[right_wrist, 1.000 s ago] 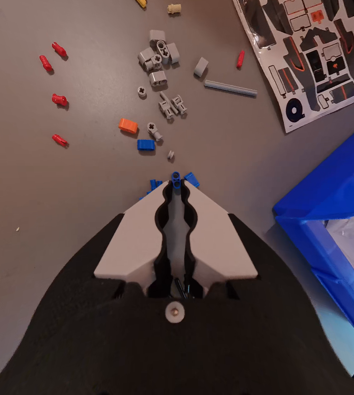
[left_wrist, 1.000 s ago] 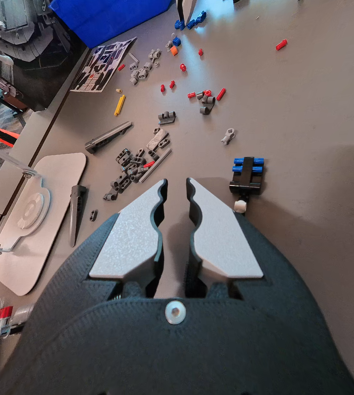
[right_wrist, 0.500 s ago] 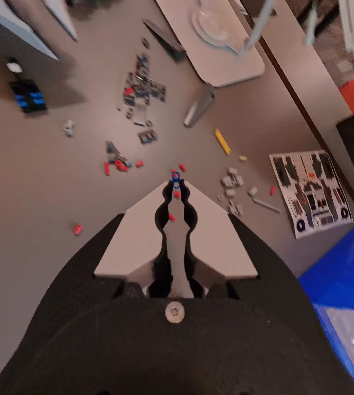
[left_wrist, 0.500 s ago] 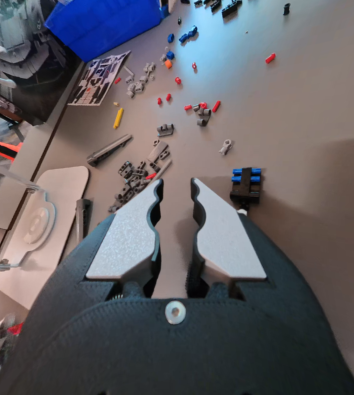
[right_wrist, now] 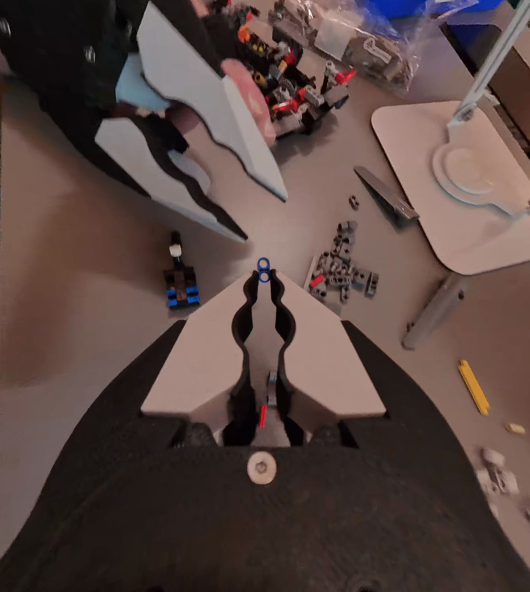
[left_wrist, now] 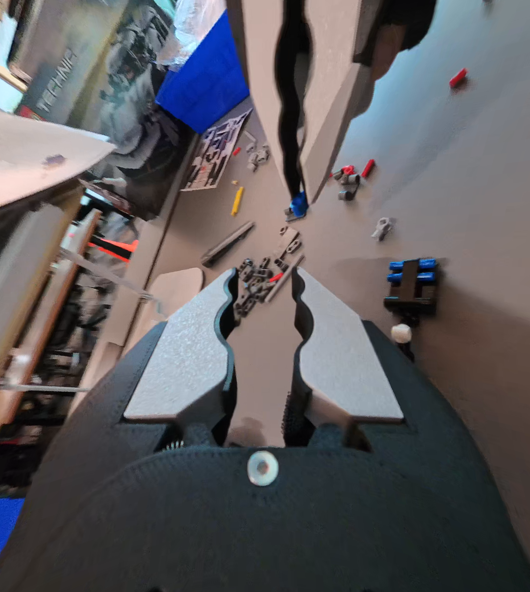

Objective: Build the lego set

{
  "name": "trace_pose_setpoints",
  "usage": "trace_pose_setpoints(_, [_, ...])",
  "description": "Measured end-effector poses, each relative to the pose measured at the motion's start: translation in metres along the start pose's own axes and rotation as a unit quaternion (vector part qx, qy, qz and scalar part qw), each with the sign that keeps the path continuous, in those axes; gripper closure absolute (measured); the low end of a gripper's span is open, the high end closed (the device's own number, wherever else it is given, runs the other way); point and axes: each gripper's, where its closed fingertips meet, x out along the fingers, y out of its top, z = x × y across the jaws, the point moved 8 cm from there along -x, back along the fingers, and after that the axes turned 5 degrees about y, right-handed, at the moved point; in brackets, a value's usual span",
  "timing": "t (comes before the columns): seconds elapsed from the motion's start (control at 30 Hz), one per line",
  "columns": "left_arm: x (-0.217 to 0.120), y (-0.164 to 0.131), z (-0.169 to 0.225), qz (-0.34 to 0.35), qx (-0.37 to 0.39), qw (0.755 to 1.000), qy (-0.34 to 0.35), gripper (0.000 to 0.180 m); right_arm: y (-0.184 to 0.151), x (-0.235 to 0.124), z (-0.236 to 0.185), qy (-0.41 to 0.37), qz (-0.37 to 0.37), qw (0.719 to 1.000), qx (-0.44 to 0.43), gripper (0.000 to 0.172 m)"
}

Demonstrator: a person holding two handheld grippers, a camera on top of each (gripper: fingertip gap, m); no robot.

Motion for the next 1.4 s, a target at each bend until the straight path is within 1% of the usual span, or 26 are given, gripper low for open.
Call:
trace_pose_setpoints(0.07, [-0.001, 0.001, 0.001, 0.001, 0.034, 0.999, 0.020, 0.148, 0.007, 0.006, 0.009, 0.019, 0.018, 1.000, 0.010, 0.167])
trace_pose_setpoints(0.2, [-0.001, 0.002, 0.003, 0.000, 0.067, 0.997, 0.047, 0.148, 0.009, 0.020, 0.019, 0.045, 0.050, 0.998, 0.003, 0.167])
trace_pose_setpoints(0.3, [0.000, -0.001, -0.001, -0.002, 0.064, 0.996, 0.056, 0.148, -0.002, 0.026, 0.015, 0.054, 0.072, 0.996, -0.012, 0.167])
trace_pose_setpoints(0.4, [0.000, -0.004, -0.004, -0.005, 0.053, 0.997, 0.053, 0.148, -0.006, 0.021, 0.006, 0.021, 0.067, 0.995, -0.066, 0.167])
trace_pose_setpoints(0.47, [0.000, -0.004, -0.005, -0.003, 0.035, 0.999, 0.039, 0.149, -0.005, 0.018, 0.002, 0.001, 0.068, 0.993, -0.100, 0.167])
trace_pose_setpoints(0.53, [0.000, -0.005, -0.005, 0.001, 0.013, 1.000, 0.024, 0.150, -0.003, 0.018, -0.001, 0.000, 0.069, 0.991, -0.114, 0.166])
trace_pose_setpoints(0.6, [0.000, -0.006, -0.005, 0.003, -0.008, 1.000, 0.002, 0.150, -0.004, 0.020, -0.003, 0.004, 0.062, 0.991, -0.121, 0.166])
trace_pose_setpoints(0.77, [-0.005, -0.004, -0.004, 0.019, -0.032, 0.998, -0.055, 0.148, -0.011, 0.025, -0.001, 0.005, 0.040, 0.992, -0.121, 0.167])
trace_pose_setpoints(0.83, [-0.014, -0.001, 0.000, 0.030, -0.008, 0.995, -0.092, 0.141, -0.011, 0.025, 0.001, 0.000, 0.037, 0.992, -0.120, 0.167])
trace_pose_setpoints(0.9, [-0.025, 0.003, 0.007, 0.038, 0.013, 0.990, -0.133, 0.140, -0.010, 0.023, 0.000, -0.001, 0.043, 0.991, -0.123, 0.167])
trace_pose_setpoints(0.97, [-0.031, 0.005, 0.015, 0.038, 0.032, 0.986, -0.158, 0.140, -0.009, 0.023, -0.002, 0.000, 0.054, 0.990, -0.131, 0.167])
trace_pose_setpoints(1.07, [-0.026, 0.000, 0.024, 0.023, 0.046, 0.985, -0.165, 0.141, -0.006, 0.022, -0.007, -0.004, 0.066, 0.985, -0.159, 0.167])
trace_pose_setpoints(1.1, [-0.023, -0.003, 0.026, 0.015, 0.055, 0.986, -0.156, 0.142, -0.005, 0.021, -0.008, -0.013, 0.072, 0.983, -0.170, 0.167])
trace_pose_setpoints(1.13, [-0.020, -0.005, 0.024, 0.008, 0.060, 0.989, -0.133, 0.146, -0.003, 0.020, -0.009, -0.023, 0.077, 0.980, -0.181, 0.167])
trace_pose_setpoints(1.2, [-0.016, -0.009, 0.019, -0.012, 0.044, 0.993, -0.110, 0.147, 0.001, 0.018, -0.011, -0.060, 0.079, 0.973, -0.210, 0.167])
trace_pose_setpoints(1.23, [-0.015, -0.009, 0.014, -0.008, 0.028, 0.995, -0.091, 0.150, 0.002, 0.018, -0.012, -0.078, 0.077, 0.968, -0.227, 0.167])
trace_pose_setpoints(1.27, [-0.015, -0.008, 0.009, -0.005, 0.004, 0.997, -0.076, 0.152, 0.003, 0.018, -0.014, -0.096, 0.076, 0.962, -0.245, 0.167])
trace_pose_setpoints(1.33, [-0.014, -0.007, -0.001, -0.001, -0.054, 0.997, -0.055, 0.150, 0.008, 0.018, -0.020, -0.130, 0.079, 0.947, -0.282, 0.167])
trace_pose_setpoints(1.4, [-0.014, -0.006, -0.010, 0.016, -0.129, 0.990, -0.057, 0.154, 0.013, 0.018, -0.027, -0.157, 0.075, 0.933, -0.314, 0.167])
